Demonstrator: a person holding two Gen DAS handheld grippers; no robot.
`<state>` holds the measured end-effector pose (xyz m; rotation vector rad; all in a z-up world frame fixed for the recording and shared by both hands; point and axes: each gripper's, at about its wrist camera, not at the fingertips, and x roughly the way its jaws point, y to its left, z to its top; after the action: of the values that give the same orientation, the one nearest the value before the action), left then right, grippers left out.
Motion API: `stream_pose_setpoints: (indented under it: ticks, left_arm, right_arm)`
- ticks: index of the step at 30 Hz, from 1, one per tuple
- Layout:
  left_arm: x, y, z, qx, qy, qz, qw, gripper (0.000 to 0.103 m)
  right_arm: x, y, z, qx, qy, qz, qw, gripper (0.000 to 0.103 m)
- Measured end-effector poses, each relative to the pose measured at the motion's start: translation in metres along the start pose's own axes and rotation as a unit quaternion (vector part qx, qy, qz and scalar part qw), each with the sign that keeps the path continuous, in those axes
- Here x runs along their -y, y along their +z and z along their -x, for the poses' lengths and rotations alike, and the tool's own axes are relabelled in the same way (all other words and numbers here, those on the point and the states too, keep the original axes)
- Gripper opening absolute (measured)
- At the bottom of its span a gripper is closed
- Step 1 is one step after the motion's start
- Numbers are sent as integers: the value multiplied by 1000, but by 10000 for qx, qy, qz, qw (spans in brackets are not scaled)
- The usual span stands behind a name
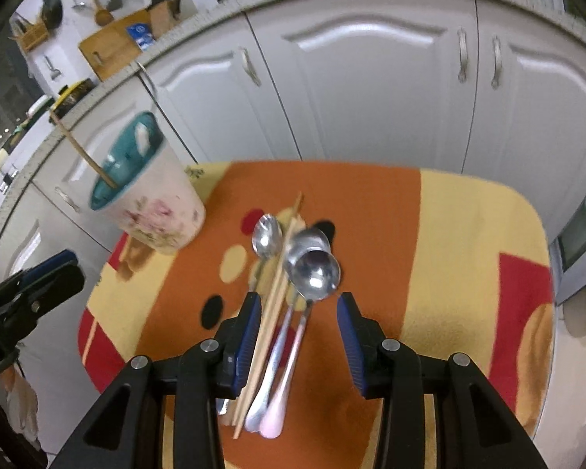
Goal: Organize utensils
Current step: 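Withdraw both tools from the cup back over the utensils, then grasp a steel spoon with the right tool while the left tool grasps another spoon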
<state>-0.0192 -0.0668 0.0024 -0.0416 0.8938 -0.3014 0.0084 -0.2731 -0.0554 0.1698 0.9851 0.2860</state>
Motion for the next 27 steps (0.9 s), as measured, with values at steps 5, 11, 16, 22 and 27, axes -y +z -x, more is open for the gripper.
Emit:
stream_pose_setpoints:
  ticks: [5,11,16,22,27]
  left_arm:
    - [-2,-7,-16,-197,-118,23,9997,43]
    - [-8,-9,-33,-384,-146,122,9991,43]
    - [-6,-5,-47,-476,-255,199,9983,43]
    - [-3,7,-70,-556,-326,353,9973,43]
    - [3,13,-92,-600,-291,429,9968,43]
  right_arm:
    - [12,6,-25,-93,-36,-5,10000,39]
    - [27,17,-52,-221,47,68,9997,38]
    - [34,22,-65,-206,281,90,9994,23]
    - [46,22,-60,-166,608,-11,9980,5]
    - [61,11,-50,-156,670,-211,9974,3]
